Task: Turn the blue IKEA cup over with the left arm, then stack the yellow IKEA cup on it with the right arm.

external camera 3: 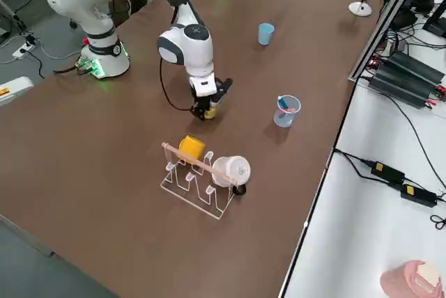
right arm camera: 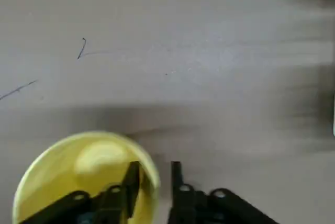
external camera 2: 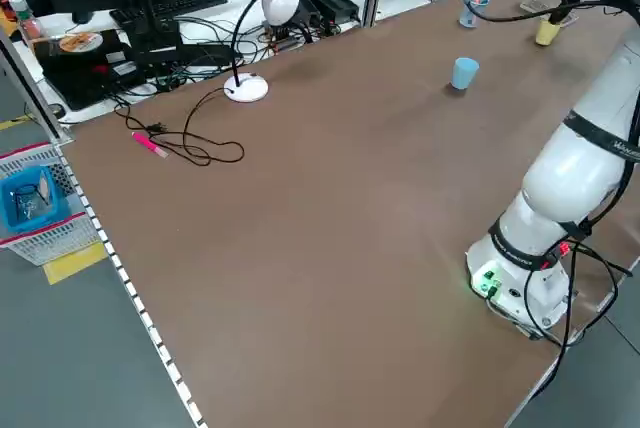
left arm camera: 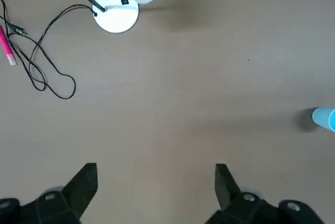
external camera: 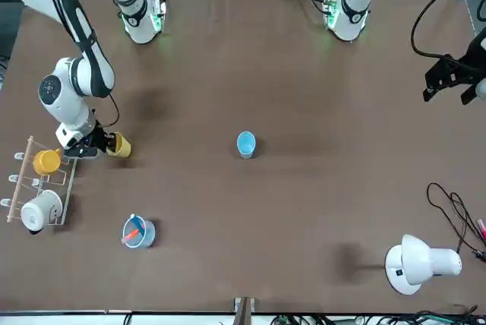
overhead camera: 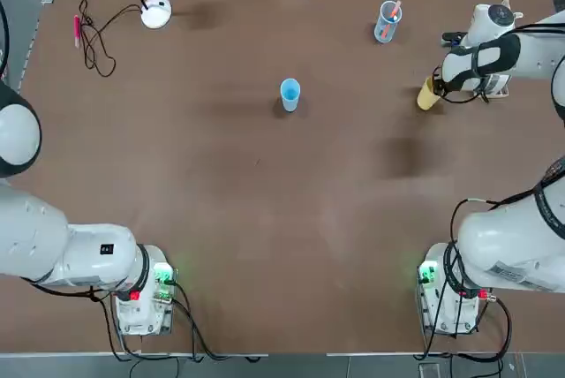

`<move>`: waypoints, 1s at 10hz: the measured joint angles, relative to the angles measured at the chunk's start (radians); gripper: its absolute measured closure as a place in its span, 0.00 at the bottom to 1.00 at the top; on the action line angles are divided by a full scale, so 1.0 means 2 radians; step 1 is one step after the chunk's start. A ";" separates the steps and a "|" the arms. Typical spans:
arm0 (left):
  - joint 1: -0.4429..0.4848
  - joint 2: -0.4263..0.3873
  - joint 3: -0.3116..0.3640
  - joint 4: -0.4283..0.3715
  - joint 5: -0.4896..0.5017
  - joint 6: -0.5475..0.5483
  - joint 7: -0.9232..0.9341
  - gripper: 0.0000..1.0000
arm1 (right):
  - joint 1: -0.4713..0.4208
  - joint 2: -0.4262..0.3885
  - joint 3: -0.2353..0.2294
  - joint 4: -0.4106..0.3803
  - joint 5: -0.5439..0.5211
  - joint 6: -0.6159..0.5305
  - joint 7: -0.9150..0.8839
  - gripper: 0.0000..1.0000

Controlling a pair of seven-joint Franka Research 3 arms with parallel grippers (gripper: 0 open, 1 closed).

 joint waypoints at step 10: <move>0.000 0.000 0.000 0.000 0.000 0.000 0.000 0.01 | 0.048 -0.039 0.060 0.088 0.000 -0.149 0.120 0.92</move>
